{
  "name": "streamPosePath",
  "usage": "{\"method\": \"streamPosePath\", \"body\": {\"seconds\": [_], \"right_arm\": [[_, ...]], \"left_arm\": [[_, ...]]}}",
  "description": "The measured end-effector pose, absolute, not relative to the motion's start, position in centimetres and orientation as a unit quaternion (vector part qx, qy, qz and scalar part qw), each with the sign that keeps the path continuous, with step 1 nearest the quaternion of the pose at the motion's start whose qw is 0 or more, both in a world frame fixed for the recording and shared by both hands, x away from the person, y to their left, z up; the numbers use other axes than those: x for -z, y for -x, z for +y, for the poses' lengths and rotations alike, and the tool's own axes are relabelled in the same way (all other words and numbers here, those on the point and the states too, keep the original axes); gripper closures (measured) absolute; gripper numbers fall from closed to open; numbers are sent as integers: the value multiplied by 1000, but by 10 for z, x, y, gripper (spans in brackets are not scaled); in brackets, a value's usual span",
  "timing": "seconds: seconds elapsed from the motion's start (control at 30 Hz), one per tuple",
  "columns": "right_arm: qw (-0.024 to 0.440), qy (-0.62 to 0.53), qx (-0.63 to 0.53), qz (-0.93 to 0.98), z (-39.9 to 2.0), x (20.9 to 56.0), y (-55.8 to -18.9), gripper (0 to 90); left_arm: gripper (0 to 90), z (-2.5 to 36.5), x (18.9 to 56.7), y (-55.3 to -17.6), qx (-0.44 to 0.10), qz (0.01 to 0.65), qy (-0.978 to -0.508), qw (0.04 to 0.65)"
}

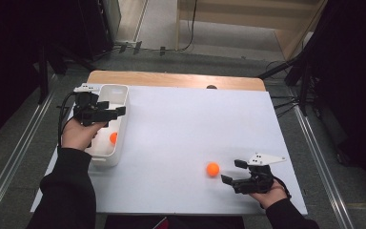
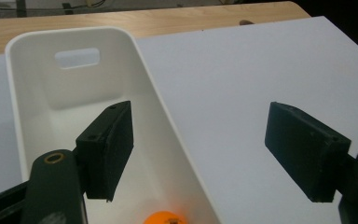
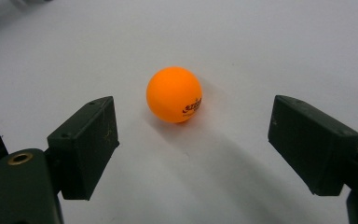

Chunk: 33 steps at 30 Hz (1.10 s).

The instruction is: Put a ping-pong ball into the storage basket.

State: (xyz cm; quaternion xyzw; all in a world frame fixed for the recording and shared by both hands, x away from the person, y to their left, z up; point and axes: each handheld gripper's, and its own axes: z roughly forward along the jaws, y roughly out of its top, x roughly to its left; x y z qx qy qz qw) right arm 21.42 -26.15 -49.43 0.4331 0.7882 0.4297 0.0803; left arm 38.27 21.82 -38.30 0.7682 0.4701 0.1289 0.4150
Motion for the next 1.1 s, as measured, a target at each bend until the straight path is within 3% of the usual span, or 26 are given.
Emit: {"method": "streamPosePath", "body": {"seconds": [1.1], "right_arm": [[77, -430, -429, 791, -260, 495, -214, 144]], "left_arm": [[240, 174, 378, -370, -88, 380, -804, 450]]}}
